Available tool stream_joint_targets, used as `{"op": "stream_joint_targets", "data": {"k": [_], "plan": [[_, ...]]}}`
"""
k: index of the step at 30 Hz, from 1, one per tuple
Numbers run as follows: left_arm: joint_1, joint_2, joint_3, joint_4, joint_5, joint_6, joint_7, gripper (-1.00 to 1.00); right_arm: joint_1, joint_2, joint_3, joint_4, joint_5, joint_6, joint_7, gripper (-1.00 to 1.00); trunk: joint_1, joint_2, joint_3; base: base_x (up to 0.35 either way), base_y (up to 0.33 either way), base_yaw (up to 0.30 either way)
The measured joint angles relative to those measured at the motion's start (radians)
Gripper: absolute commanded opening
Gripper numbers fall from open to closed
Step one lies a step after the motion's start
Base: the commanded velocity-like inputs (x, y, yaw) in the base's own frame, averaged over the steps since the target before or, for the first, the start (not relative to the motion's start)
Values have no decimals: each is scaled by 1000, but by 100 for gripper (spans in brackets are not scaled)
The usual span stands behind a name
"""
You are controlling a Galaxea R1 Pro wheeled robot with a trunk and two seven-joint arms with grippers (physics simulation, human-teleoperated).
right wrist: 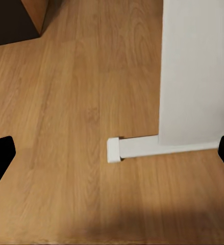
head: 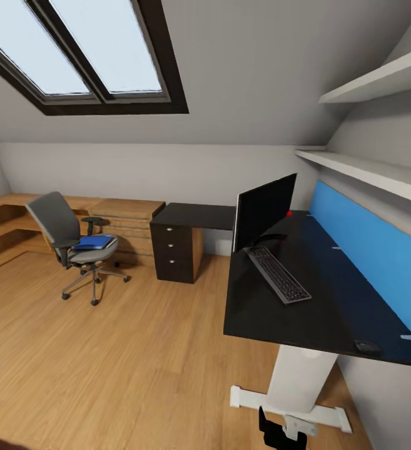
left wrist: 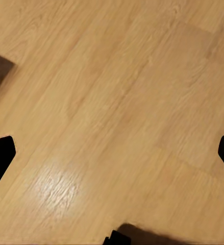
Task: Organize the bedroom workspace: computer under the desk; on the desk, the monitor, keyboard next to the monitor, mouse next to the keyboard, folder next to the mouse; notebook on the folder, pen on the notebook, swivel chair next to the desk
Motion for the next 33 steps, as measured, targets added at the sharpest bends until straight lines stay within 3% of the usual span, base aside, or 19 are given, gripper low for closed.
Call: {"op": "stream_joint_targets", "data": {"k": [17,24,33], "plan": [[0,1,2,0,1,2,0,100,0,1,0,0,0,0,-2,100,-66,119,53,-284,0,0],[0,-1,3,0,1,1,-1,100,0,5,0,0,-4,-3,-4,100,-66,119,53,-30,0,-4],[0,-1,2,0,-1,-3,-3,100,0,1,0,0,0,-9,-2,100,-66,119,53,-1,0,-231]]}}
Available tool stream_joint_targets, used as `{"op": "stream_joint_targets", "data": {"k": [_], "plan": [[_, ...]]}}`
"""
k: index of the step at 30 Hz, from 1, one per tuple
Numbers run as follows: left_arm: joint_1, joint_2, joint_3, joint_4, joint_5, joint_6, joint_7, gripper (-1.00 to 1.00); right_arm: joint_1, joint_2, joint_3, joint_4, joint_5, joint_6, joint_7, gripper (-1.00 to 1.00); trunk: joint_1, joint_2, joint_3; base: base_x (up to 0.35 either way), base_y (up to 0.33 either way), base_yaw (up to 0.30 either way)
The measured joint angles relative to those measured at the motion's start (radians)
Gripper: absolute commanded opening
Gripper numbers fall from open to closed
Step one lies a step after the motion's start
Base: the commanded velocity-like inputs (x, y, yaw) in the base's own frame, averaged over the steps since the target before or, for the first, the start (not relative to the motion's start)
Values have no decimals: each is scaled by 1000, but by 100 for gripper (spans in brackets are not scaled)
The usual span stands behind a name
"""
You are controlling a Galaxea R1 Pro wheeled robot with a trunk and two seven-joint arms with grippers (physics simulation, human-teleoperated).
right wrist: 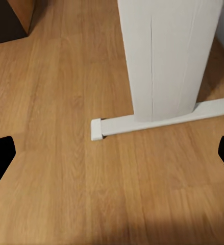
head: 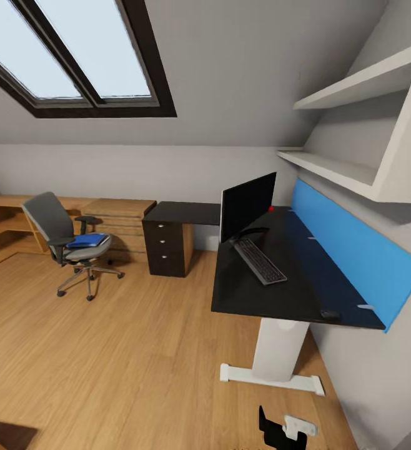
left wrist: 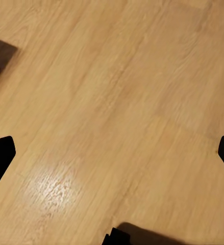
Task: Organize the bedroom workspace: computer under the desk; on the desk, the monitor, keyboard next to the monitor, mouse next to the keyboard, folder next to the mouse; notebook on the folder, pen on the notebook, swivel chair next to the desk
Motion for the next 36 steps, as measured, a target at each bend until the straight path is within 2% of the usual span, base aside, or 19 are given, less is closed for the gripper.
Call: {"op": "stream_joint_targets", "data": {"k": [9,12,14,17,19,20,24,27,30,31,33,34,36], "plan": [[0,0,-2,1,-2,0,-2,100,0,1,0,-1,0,-4,0,100,0,0,0,0,0,-171],[0,1,-1,1,-2,0,-1,100,-1,-7,0,-19,0,-43,-1,100,0,0,0,0,0,-9],[0,1,0,1,-2,0,-1,100,-2,-21,-1,-72,-1,-44,-3,100,0,0,0,0,0,-4],[0,1,-1,2,-2,0,-1,100,-2,-55,-3,-233,-3,-17,-6,100,0,0,0,0,0,-2],[0,0,-2,2,-1,1,-1,100,-3,-86,-7,-375,-8,69,-24,100,0,0,0,0,0,0],[0,0,-2,2,-1,1,-1,100,-3,-97,-8,-417,-10,102,-35,100,0,0,0,0,0,0],[0,-1,-2,3,-1,2,-2,100,-3,-173,-9,-761,-10,422,-157,100,0,0,0,0,0,0],[0,0,-3,3,-1,2,-1,100,-4,-202,-11,-916,-6,569,-206,100,0,0,0,0,0,0],[0,1,-2,3,-2,1,-1,100,-9,-223,-12,-995,-4,691,-237,100,0,0,0,0,0,0],[0,1,-2,3,-2,0,-1,100,-20,-230,-13,-1013,-7,756,-248,100,0,0,0,0,0,0],[0,1,-2,3,-3,-1,-2,100,-30,-234,-15,-1010,-8,787,-254,100,0,0,0,0,0,0],[0,1,-3,3,-3,-1,-2,100,-47,-247,-56,-937,-9,806,-260,100,0,0,0,0,0,0],[0,1,-3,3,-4,-1,-3,100,-55,-251,-86,-894,-9,798,-261,100,0,0,0,0,0,0]]}}
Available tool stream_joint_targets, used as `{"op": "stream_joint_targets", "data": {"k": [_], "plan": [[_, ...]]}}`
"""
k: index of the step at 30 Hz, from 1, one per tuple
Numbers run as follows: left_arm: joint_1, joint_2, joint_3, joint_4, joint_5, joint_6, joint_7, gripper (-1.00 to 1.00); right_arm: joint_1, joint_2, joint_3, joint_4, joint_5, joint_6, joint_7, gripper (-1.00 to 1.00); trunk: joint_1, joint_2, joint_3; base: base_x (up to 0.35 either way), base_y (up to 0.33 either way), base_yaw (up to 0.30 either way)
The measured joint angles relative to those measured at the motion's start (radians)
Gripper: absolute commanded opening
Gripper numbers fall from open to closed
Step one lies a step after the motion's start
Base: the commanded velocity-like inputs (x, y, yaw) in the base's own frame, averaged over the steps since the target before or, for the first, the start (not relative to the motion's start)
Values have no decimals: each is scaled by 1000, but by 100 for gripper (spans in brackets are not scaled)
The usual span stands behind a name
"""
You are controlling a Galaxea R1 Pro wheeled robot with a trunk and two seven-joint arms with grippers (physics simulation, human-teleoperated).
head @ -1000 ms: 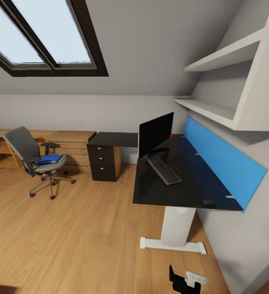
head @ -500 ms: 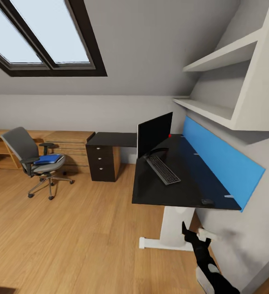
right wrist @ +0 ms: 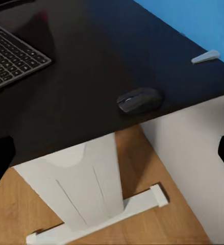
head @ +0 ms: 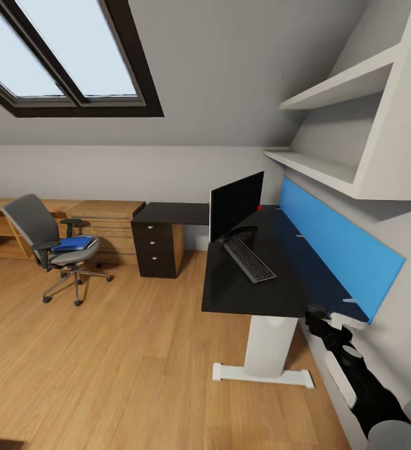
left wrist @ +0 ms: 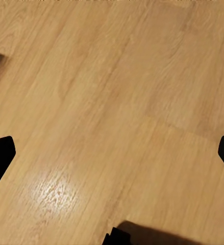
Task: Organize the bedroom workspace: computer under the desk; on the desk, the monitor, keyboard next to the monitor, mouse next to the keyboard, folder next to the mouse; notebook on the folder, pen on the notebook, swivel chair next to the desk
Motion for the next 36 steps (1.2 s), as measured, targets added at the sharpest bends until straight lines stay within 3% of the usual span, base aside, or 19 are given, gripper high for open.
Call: {"op": "stream_joint_targets", "data": {"k": [10,12,13,14,15,18,24,28,36], "plan": [[0,0,-2,0,-1,2,-2,100,-11,-7,-93,45,9,-59,10,100,0,0,0,0,0,0],[0,0,-2,0,-1,2,-3,100,-11,-15,-96,48,53,-62,17,100,0,0,0,0,-25,0],[0,0,-2,0,-1,2,-3,100,-11,-23,-98,49,116,-65,40,100,0,0,0,0,-54,0],[0,0,-2,0,-1,2,-4,100,-11,-26,-99,50,142,-66,54,100,0,0,0,0,-72,0],[0,0,-2,0,-1,3,-4,100,-10,-35,-101,55,211,-78,112,100,0,0,0,0,-71,0],[0,0,-3,0,-2,4,-3,100,-10,-54,-100,110,278,-147,265,100,0,0,0,0,-35,0],[0,-1,-4,0,-3,3,-5,100,-11,-83,-103,218,298,-199,384,100,0,0,0,0,-9,0],[0,0,-3,0,-2,4,-6,100,-11,-90,-104,245,298,-203,393,100,0,0,0,67,-6,0],[0,1,-2,0,0,5,-6,100,-13,-88,-101,248,294,-282,399,100,0,0,0,234,-87,0]]}}
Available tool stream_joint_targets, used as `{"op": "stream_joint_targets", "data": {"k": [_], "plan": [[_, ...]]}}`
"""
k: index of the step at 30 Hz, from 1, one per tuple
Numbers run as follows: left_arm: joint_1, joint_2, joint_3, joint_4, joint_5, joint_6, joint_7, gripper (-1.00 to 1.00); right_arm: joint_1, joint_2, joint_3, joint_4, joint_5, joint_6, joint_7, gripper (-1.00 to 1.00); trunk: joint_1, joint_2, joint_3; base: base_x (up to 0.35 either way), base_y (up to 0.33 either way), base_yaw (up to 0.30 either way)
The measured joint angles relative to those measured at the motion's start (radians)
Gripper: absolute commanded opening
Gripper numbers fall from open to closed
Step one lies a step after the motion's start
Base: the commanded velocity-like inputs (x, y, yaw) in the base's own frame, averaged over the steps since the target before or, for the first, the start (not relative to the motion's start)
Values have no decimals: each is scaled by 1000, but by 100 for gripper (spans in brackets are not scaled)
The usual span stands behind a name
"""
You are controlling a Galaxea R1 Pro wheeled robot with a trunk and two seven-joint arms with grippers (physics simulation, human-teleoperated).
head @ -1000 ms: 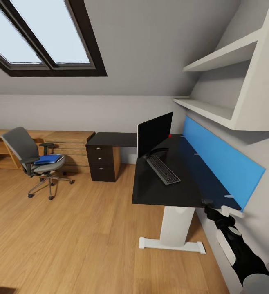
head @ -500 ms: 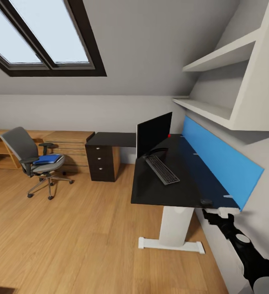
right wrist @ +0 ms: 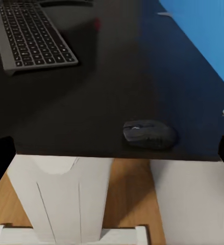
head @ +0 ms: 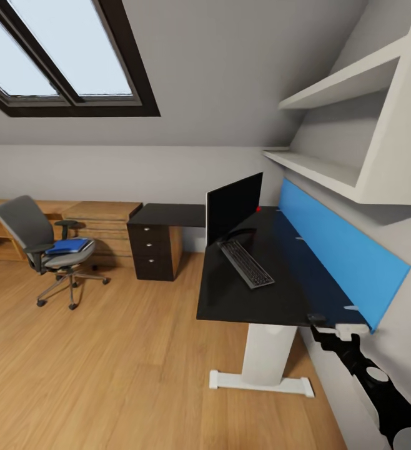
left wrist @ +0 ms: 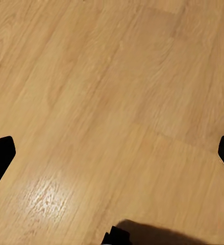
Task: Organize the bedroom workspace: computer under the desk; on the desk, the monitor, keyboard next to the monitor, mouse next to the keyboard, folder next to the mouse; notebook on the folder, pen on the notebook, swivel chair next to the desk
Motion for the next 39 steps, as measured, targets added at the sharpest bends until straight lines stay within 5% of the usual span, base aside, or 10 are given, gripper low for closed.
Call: {"op": "stream_joint_targets", "data": {"k": [25,28,33,39], "plan": [[0,2,0,0,0,6,1,100,0,33,0,-10,6,-37,-7,100,0,0,0,199,-116,0],[0,-2,-17,0,-28,4,3,100,-1,31,-1,38,5,-31,-23,100,0,0,0,54,-52,0],[0,-4,-35,-7,-64,-5,9,100,-31,31,0,79,4,87,-116,100,0,0,0,10,-10,0],[0,-2,-32,-77,-66,-7,7,100,-55,31,-1,84,4,191,-138,100,0,0,0,1,-1,0]]}}
